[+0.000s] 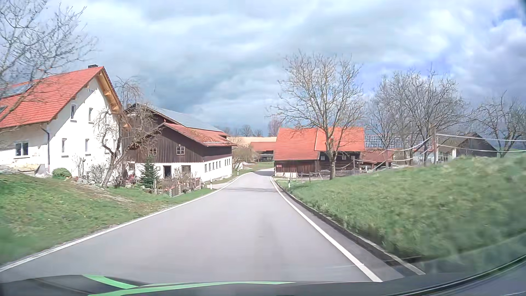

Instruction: Follow the waypoints while adhering to traffic rules and regulations

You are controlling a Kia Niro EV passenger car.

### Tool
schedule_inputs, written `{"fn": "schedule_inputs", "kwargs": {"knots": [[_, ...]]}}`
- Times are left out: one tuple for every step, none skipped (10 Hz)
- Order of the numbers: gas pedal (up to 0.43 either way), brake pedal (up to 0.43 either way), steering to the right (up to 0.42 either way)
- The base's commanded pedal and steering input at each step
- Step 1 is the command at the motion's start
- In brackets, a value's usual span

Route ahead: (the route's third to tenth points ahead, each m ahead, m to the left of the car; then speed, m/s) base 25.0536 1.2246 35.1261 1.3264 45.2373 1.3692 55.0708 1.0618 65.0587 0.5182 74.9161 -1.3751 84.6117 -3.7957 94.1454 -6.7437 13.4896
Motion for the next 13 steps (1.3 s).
{"fn": "schedule_inputs", "kwargs": {"knots": [[0.0,0.11,0.001],[0.0,0.104,0.0],[0.0,0.104,0.0],[0.0,0.098,-0.001],[0.0,0.079,-0.001],[0.0,0.067,-0.001],[0.0,0.055,-0.001],[0.0,0.03,-0.001],[0.0,0.0,0.0],[0.0,0.0,0.0],[0.0,0.0,0.0],[0.0,0.0,0.0],[0.0,0.0,0.0]]}}
